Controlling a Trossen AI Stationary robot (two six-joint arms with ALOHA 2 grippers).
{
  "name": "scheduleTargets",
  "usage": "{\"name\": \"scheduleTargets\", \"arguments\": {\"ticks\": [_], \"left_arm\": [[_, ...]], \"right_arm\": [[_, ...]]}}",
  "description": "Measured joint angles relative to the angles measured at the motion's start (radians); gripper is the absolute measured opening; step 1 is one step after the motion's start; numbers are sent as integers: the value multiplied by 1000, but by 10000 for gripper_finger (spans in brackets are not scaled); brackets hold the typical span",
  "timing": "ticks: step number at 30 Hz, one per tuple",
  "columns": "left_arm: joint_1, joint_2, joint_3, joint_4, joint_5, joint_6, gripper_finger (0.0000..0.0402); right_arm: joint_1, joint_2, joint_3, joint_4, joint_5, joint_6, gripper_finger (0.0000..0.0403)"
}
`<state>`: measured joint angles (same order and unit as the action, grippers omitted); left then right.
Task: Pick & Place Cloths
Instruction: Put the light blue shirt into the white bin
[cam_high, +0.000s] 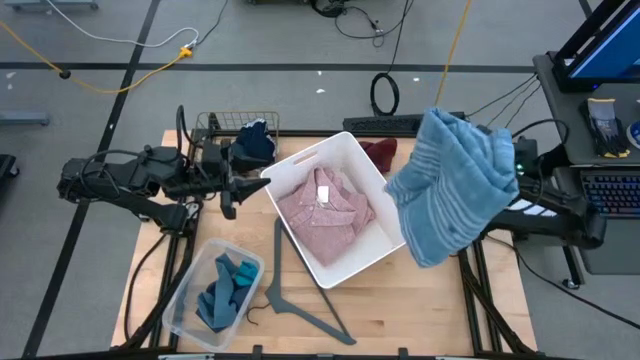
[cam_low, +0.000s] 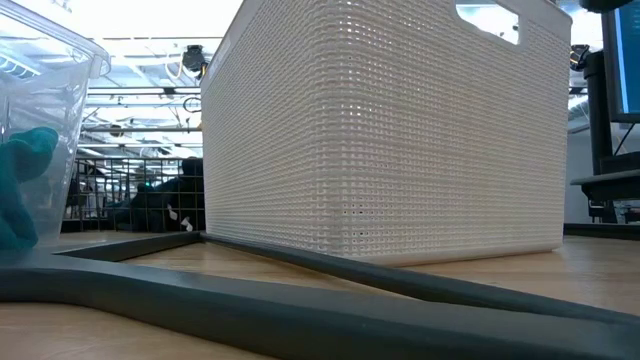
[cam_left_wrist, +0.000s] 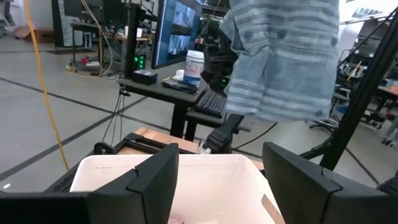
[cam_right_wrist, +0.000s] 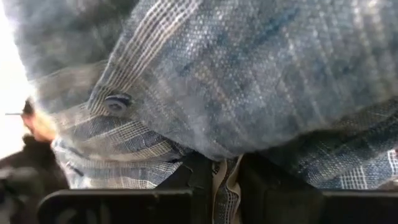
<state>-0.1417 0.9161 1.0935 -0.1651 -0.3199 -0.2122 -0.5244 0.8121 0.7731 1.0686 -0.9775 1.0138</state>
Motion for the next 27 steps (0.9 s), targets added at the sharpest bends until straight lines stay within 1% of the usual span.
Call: {"name": "scheduleTargets", "arguments": {"ticks": [7,13,17,23,27], "left_arm": [[0,0,0,-28,6,-3,237],[0,0,0,-48,7,-18,237],[0,0,0,-55,7,-17,237],[0,0,0,-92,8,-11,237],[0,0,0,-96,25,-10,237]], "right_arm": [[115,73,0,-27,240,68,33],[173,121,0,-196,420,78,33],[192,147,42,-406,489,49,33],[222,206,194,-800,559,-86,33],[235,254,278,-980,592,-147,33]]}}
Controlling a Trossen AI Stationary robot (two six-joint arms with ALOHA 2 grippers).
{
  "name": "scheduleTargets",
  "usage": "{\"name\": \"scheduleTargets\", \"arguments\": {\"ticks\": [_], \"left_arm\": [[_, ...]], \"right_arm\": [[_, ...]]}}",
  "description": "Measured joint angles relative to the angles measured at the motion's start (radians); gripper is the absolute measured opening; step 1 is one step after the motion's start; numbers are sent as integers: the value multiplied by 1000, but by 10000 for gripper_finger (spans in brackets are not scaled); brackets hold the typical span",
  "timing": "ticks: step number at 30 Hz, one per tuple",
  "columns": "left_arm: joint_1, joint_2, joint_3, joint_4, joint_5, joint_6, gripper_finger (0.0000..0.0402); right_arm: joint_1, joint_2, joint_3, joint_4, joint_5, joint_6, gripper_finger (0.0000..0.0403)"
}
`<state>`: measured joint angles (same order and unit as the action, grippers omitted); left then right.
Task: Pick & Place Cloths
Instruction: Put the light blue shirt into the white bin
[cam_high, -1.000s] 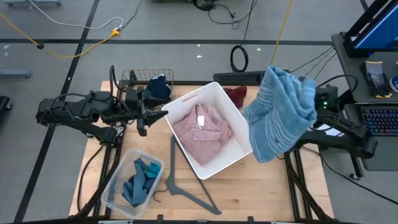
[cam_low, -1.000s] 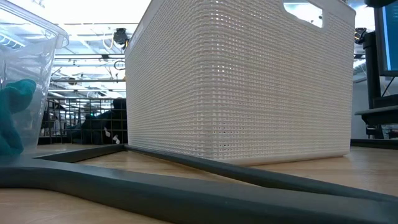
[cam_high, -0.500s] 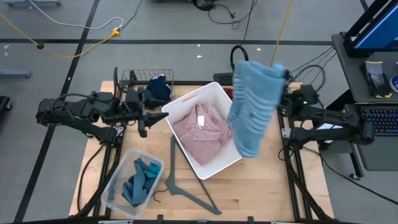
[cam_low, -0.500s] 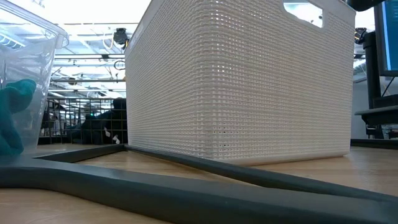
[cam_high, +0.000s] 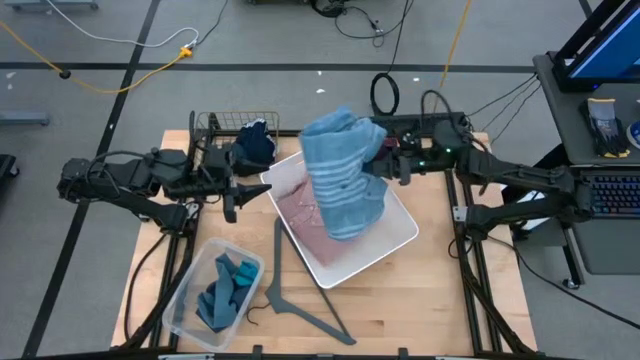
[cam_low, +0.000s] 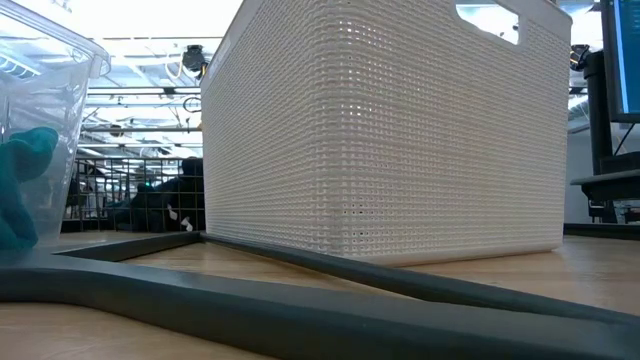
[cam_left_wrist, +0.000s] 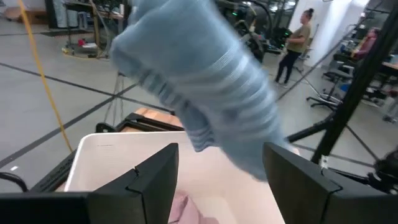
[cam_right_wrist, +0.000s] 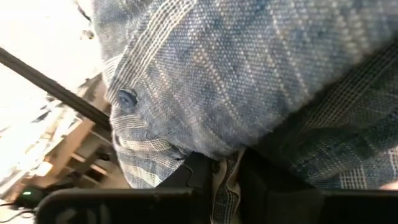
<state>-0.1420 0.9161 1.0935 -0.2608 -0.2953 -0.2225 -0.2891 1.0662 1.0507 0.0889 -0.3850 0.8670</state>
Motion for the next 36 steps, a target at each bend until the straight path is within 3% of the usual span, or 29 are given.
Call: {"name": "scheduleTargets", "arguments": {"ticks": [8,14,36], "left_arm": [[0,0,0,0,29,7,237],[0,0,0,0,33,8,237],[0,0,0,2,33,6,237]], "right_arm": [[31,100,34,-106,5,48,33],[54,155,34,-246,78,118,33],[128,333,34,-313,94,190,34]]}}
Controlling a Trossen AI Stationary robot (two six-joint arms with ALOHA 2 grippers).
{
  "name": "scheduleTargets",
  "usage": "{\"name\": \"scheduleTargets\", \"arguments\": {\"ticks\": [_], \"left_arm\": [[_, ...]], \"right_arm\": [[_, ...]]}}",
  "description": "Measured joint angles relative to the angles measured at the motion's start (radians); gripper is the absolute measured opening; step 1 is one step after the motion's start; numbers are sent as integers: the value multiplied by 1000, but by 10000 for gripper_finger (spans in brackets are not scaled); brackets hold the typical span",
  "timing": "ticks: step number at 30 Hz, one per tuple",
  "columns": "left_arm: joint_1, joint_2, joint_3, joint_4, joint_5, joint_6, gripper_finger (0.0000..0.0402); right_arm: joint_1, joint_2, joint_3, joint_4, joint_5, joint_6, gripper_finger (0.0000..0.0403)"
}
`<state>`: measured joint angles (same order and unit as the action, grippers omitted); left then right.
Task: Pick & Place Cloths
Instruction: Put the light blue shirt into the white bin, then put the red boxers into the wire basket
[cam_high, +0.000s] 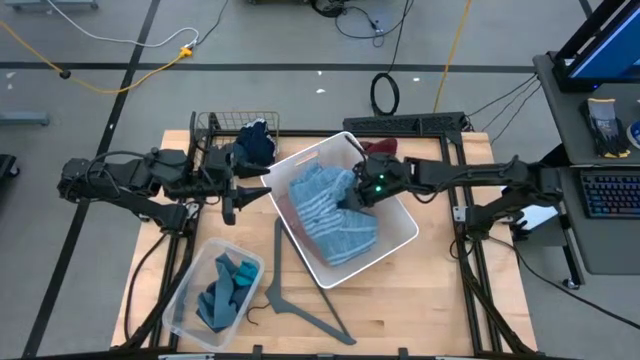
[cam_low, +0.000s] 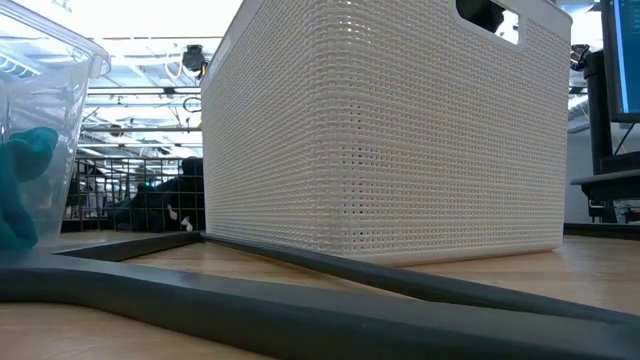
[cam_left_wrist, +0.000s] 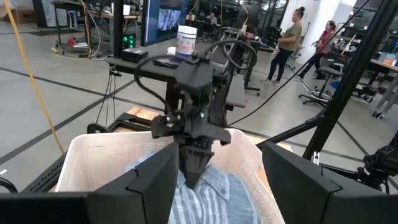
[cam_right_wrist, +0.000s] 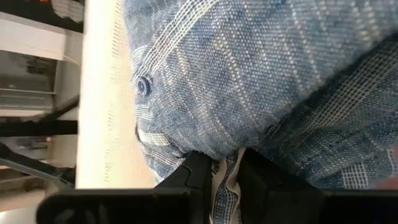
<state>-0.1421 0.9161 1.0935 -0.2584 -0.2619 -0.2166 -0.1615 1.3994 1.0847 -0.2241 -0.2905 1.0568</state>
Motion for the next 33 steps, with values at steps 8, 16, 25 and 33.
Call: {"name": "scheduleTargets", "arguments": {"ticks": [8,16,25,33], "left_arm": [[0,0,0,2,-1,-6,237],[0,0,0,2,-2,-5,237],[0,0,0,1,-2,3,237],[0,0,0,0,-1,5,237]], "right_arm": [[6,54,2,7,1,-24,45],[7,61,1,31,2,-49,70],[6,61,0,35,2,-50,136],[6,37,0,166,4,-55,160]]}}
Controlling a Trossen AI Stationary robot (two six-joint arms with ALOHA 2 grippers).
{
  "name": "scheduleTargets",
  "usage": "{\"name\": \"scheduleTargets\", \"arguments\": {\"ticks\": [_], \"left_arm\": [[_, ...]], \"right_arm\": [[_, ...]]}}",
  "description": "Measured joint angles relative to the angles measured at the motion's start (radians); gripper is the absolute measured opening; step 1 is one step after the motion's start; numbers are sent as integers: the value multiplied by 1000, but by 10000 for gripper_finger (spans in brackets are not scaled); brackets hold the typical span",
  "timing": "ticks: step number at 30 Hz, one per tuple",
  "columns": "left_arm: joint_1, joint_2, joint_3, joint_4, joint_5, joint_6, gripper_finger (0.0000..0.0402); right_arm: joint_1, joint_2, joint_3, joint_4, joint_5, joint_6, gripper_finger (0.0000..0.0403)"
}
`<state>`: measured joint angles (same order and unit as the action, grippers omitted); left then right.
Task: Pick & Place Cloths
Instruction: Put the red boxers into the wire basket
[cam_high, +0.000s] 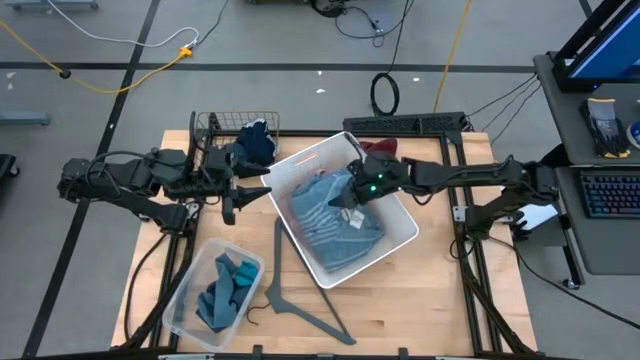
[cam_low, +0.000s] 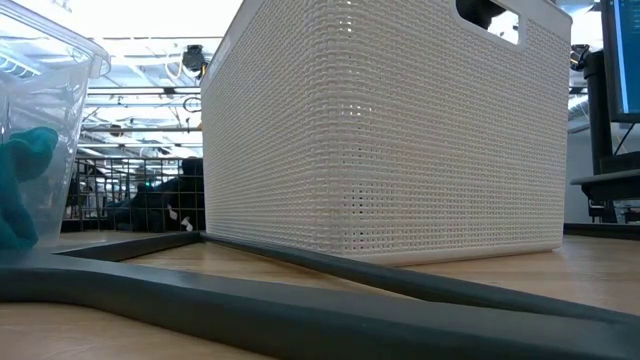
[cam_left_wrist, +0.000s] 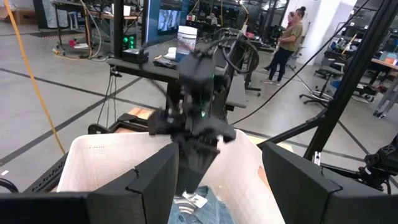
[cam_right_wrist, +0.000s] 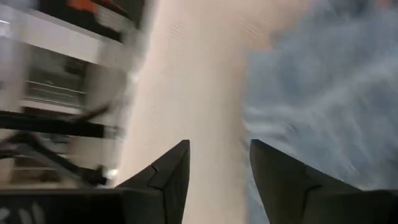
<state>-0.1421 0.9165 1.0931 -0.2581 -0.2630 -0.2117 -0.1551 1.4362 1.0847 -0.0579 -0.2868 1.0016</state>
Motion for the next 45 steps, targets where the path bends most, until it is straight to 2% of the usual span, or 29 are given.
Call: {"name": "scheduleTargets", "arguments": {"ticks": [6,13,15,18,22,25,29,32,37,45], "left_arm": [[0,0,0,-3,1,12,237],[0,0,0,-2,-7,30,237],[0,0,0,-2,-18,30,237],[0,0,0,-1,-38,29,237],[0,0,0,1,-88,30,237],[0,0,0,6,-138,34,237],[0,0,0,31,-183,46,237],[0,0,0,41,-195,51,237],[0,0,0,55,-212,49,237],[2,0,0,54,-273,22,237]], "right_arm": [[0,-76,-1,134,78,-125,139],[-39,-237,0,153,379,-478,92],[-67,-280,0,137,441,-573,72],[-129,-335,0,81,476,-707,38],[-241,-379,0,-5,468,-821,4],[-325,-395,0,-77,455,-873,13],[-422,-391,0,-163,367,-959,17],[-472,-374,0,-212,363,-1002,17],[-560,-330,0,-286,354,-950,18],[-698,-221,0,-314,157,-849,27]]}}
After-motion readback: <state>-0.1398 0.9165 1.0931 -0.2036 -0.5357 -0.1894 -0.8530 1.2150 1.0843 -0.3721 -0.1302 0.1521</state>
